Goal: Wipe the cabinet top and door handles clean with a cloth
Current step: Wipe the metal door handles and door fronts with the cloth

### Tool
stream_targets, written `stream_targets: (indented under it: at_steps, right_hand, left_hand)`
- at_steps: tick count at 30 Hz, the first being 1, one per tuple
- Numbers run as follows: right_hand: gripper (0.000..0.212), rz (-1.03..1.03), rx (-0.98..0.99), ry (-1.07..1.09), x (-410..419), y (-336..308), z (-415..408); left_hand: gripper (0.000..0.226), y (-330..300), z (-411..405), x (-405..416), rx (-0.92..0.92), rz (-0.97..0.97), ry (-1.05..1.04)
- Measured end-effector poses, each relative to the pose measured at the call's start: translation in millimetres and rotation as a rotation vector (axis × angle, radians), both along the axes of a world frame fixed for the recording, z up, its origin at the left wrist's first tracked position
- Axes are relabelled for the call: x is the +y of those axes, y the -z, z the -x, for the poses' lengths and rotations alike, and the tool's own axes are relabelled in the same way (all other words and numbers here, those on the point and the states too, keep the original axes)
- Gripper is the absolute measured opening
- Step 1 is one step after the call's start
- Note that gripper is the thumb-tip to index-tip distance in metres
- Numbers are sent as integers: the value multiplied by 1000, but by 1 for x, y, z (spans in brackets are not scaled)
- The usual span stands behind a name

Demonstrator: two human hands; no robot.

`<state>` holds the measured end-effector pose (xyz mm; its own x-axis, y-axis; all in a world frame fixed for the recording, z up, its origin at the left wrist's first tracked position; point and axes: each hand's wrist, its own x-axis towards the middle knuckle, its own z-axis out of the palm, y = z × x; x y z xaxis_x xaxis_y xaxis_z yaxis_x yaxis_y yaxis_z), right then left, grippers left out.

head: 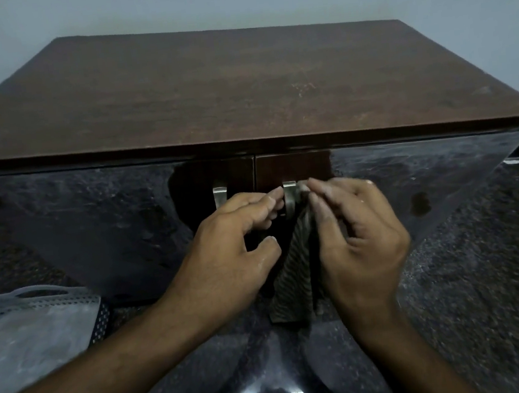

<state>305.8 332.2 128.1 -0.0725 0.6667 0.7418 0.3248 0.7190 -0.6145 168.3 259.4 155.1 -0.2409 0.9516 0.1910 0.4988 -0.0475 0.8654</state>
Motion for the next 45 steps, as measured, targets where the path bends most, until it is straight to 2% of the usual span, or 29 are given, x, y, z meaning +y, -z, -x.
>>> stream_targets:
  at_steps: [3, 9, 14, 20, 26, 29, 34, 40, 45]
  right_hand:
    - [22, -130, -37, 1, 7, 5, 16]
    - [22, -210, -130, -58, -2, 38, 4]
    - [17, -283, -96, -12, 12, 16, 19]
    - [18, -265, -184, -75, 3, 31, 7]
    - [14, -276, -90, -28, 12, 16, 23]
    - [19, -279, -131, -67, 6, 32, 13]
    - [20, -222, -216, -124, 5, 65, 4]
    - [16, -123, -64, -83, -1, 69, 10]
    - [14, 54, 43, -36, 4, 72, 13]
  left_hand:
    - [61, 0, -1, 1, -20, 6, -6]
    - [57, -1, 1, -1, -68, 17, -31]
    - [59, 0, -3, 1, -42, 43, -44]
    - [48, 3, -3, -3, -90, 115, -27]
    - [62, 3, -4, 0, -131, 155, -48]
    - [64, 3, -5, -3, -148, 159, -47]
    - [56, 9, -5, -3, -189, 231, -61]
    - [61, 2, -6, -6, -116, 196, -57]
    - [61, 1, -10, -6, -120, 153, -52]
